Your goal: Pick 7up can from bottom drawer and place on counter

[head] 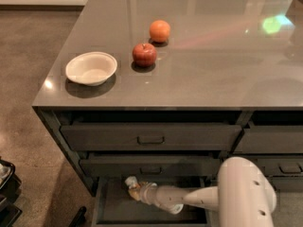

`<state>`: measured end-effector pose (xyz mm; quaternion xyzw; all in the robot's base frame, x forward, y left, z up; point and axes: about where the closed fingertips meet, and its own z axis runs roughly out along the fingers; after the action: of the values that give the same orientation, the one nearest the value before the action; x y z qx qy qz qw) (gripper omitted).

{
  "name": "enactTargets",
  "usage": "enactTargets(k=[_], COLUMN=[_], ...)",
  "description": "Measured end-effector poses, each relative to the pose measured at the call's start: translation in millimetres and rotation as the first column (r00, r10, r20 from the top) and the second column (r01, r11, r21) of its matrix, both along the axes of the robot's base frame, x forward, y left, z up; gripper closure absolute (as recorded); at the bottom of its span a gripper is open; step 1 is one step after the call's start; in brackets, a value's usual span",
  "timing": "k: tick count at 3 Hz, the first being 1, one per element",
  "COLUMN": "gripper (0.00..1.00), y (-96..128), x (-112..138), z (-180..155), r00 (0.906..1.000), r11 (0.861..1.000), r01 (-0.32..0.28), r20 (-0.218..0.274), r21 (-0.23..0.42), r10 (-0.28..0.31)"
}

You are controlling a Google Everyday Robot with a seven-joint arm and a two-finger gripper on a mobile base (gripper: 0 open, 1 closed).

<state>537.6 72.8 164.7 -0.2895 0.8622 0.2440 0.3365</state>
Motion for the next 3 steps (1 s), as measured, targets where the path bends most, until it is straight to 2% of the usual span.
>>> enactTargets(k=[1, 3], gripper=[1.00, 1.00], y=[-47.6, -48.1], x=[32.2, 26.7], z=[53.6, 47.6], r00=[0.9968, 0.9968], r11=[0.998, 0.998], r01=[-0.002, -0.001], r20=[0.080, 0.080], r21=[0.061, 0.062], r10=[-0.003, -0.004])
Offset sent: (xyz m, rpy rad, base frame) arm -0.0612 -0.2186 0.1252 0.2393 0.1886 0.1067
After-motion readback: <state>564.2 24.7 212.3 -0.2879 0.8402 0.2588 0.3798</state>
